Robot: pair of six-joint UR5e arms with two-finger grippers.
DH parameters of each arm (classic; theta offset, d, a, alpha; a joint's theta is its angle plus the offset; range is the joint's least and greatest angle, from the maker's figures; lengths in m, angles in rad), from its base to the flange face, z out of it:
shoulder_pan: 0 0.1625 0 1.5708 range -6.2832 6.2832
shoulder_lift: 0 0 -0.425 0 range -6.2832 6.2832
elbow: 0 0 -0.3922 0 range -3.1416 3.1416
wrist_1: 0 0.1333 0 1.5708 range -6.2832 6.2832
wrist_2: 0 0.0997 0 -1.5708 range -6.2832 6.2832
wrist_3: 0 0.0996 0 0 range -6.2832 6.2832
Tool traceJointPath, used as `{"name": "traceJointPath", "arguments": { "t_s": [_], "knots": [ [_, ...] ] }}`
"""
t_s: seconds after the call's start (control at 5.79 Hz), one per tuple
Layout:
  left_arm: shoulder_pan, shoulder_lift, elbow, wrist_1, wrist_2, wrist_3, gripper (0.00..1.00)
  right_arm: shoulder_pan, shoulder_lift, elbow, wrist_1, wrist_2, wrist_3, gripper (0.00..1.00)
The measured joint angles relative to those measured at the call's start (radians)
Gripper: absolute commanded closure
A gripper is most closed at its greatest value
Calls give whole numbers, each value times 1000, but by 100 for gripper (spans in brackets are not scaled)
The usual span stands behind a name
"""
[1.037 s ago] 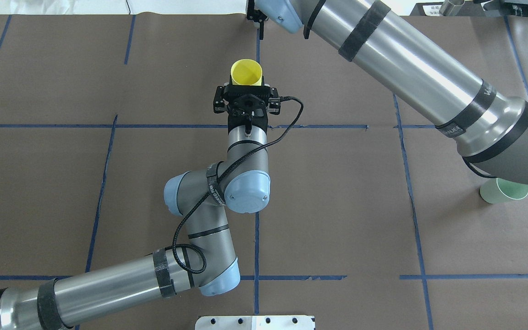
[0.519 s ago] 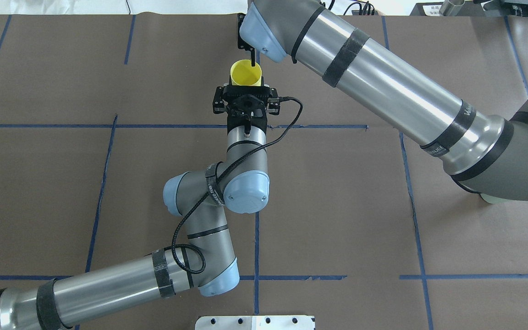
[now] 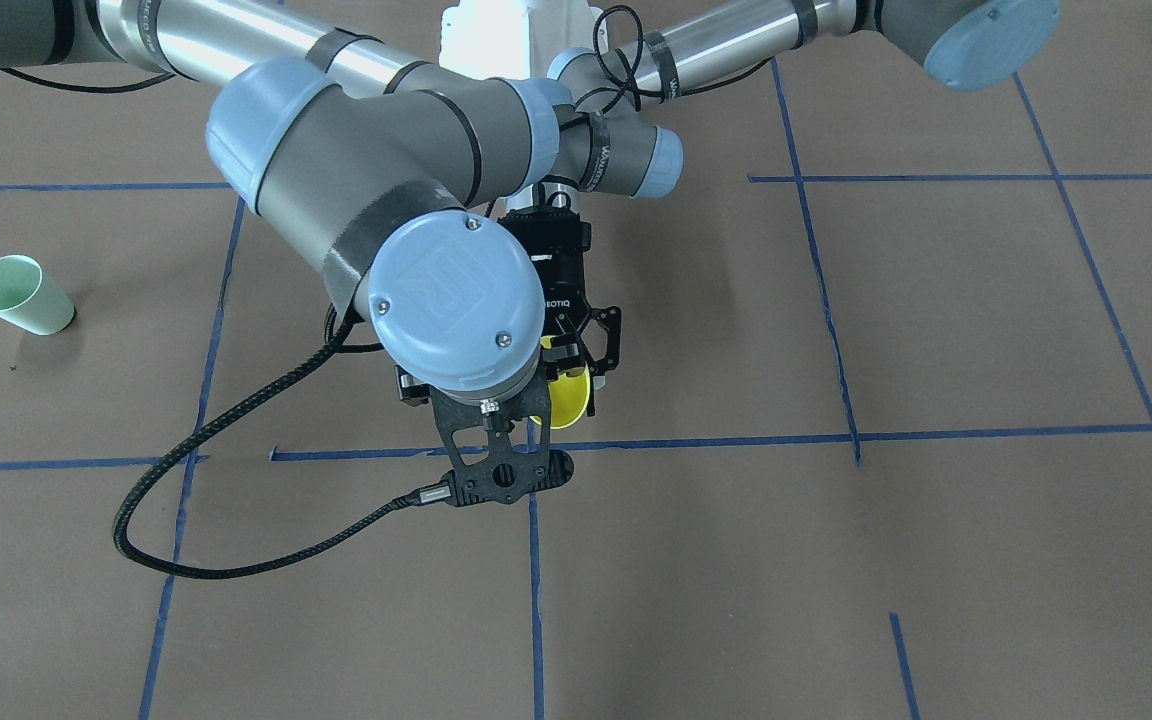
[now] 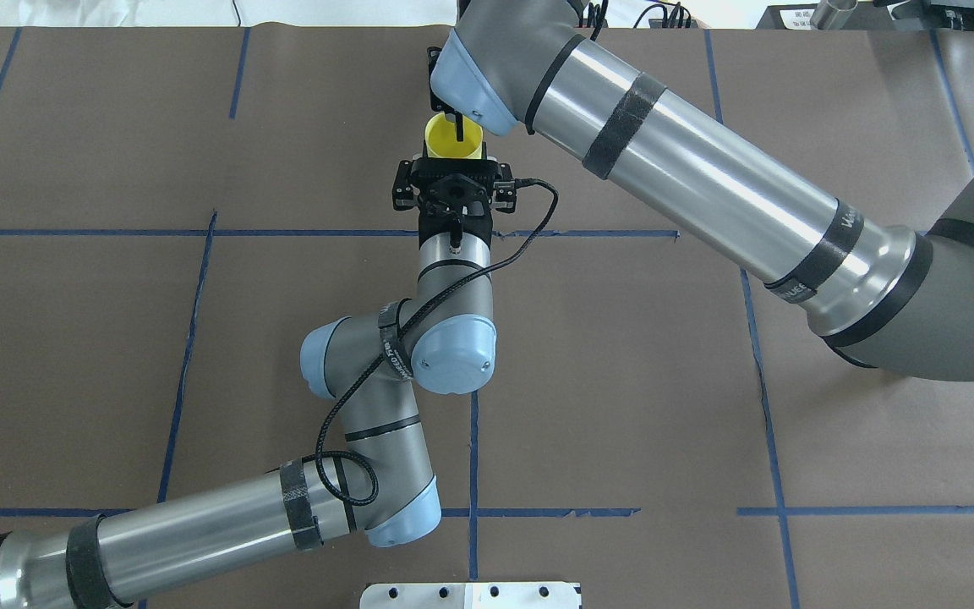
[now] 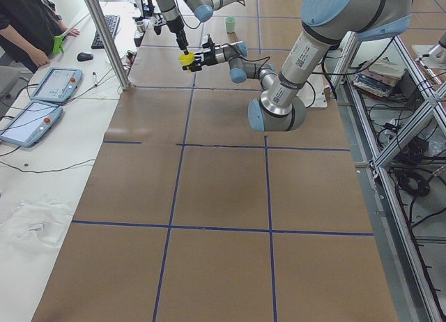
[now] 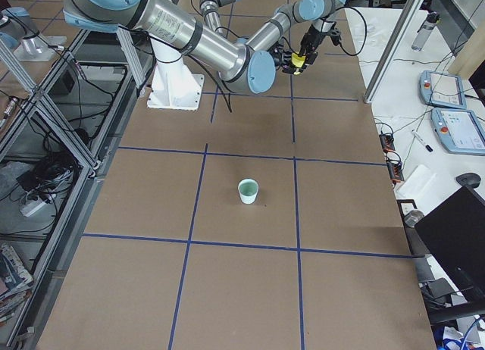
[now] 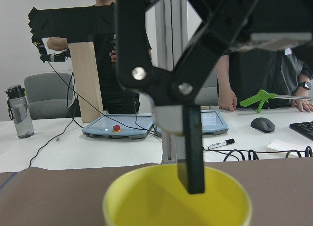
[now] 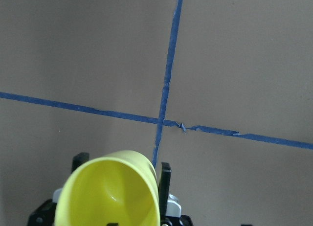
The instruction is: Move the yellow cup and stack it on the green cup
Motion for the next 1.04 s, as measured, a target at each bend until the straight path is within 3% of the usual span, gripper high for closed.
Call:
{"name": "traceJointPath", "arguments": {
  "t_s": [0.17,0.35,0.52,1.04],
  "knots": [
    [0,0,-1,0,-1,0,58,-4,-1,-11,27,0,4,29],
    [0,1,-1,0,-2,0,58,-7,-1,-21,43,0,5,76],
    [0,1,-1,0,-2,0,58,-7,0,-26,47,1,5,100],
    [0,4,-2,-1,-3,1,53,-6,4,-27,49,2,8,100]
  ]
}}
